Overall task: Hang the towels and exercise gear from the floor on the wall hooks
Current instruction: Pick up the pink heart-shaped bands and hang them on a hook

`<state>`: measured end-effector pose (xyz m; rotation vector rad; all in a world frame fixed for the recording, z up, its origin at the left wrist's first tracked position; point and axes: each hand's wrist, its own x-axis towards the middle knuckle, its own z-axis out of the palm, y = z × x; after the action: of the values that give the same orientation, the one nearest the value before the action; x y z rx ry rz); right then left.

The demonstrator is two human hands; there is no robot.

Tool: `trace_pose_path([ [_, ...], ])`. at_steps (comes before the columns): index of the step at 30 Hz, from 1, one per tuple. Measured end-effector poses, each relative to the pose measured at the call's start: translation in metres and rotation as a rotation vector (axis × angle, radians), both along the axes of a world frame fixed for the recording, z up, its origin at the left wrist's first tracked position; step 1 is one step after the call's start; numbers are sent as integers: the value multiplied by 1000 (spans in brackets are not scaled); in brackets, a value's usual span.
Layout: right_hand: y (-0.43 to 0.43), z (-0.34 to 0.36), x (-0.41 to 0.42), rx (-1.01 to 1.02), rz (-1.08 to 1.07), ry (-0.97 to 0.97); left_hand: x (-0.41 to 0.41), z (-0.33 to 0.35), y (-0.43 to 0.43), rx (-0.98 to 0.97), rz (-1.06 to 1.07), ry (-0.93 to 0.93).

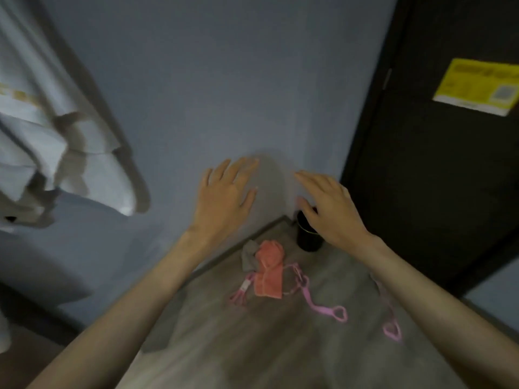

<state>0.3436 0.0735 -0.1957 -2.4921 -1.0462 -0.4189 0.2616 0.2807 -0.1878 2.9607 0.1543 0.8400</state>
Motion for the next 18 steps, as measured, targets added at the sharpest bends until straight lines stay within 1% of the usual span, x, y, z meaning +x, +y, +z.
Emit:
trace_pose_path([
  [5, -103, -29, 8, -18, -156, 107, 47, -33, -91, -29, -200, 95],
  [8, -166, -45, 12, -32, -254, 162, 76, -53, -151, -83, -280, 109],
  [11, -232, -63, 18, -59, -336, 215, 103, -69, -214, -128, -355, 185],
  [13, -273, -77, 24, -86, -375, 258, 121, -80, -255, -142, -397, 254],
  [18, -355, -111, 52, -115, -479, 383, 166, -111, -332, -180, -439, 330],
])
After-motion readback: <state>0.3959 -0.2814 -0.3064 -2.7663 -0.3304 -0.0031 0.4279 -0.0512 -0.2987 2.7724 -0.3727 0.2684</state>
